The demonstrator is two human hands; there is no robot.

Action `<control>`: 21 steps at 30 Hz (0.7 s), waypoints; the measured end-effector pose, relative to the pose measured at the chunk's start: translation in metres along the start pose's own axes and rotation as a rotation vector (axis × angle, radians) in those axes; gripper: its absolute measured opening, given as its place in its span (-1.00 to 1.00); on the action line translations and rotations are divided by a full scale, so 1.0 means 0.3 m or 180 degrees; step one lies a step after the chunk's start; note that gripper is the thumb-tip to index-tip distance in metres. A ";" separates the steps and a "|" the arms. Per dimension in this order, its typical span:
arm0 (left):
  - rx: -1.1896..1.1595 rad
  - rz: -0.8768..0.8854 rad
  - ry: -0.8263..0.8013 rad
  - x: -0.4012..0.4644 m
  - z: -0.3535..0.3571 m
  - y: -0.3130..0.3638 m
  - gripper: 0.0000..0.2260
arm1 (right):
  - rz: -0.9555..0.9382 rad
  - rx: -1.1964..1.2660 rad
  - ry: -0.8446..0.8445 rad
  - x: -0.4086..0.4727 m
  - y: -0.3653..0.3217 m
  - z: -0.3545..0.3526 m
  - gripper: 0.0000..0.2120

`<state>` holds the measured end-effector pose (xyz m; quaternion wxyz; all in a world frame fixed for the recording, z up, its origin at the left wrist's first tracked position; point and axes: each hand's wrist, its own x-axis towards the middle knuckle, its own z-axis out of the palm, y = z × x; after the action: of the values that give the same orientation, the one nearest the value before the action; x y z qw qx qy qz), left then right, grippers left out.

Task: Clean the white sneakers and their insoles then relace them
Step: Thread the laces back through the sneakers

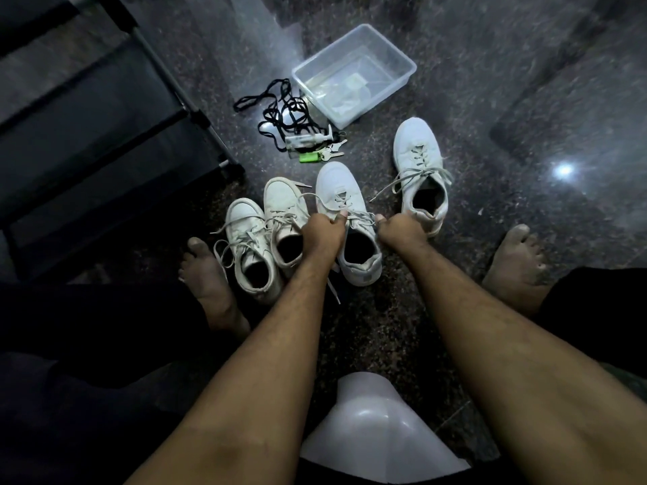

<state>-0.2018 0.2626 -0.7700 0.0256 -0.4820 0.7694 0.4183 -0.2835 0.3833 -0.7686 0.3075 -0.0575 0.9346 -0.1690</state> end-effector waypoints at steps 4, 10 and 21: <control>-0.0786 -0.0338 -0.0080 0.024 0.043 -0.004 -0.54 | 0.0430 0.1047 -0.0187 0.042 -0.018 0.028 -0.42; -0.1667 -0.0529 -0.0110 0.089 0.083 -0.003 -0.67 | 0.1269 0.3467 -0.0856 0.087 -0.054 0.045 -0.64; -0.1998 -0.0943 -0.0120 0.132 0.100 -0.008 -0.50 | 0.0620 0.4771 -0.0719 0.114 -0.153 0.001 -0.64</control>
<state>-0.2321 0.2535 -0.8084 -0.0492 -0.5650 0.5244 0.6351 -0.3105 0.3329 -0.7716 0.3716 0.2323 0.5337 -0.7233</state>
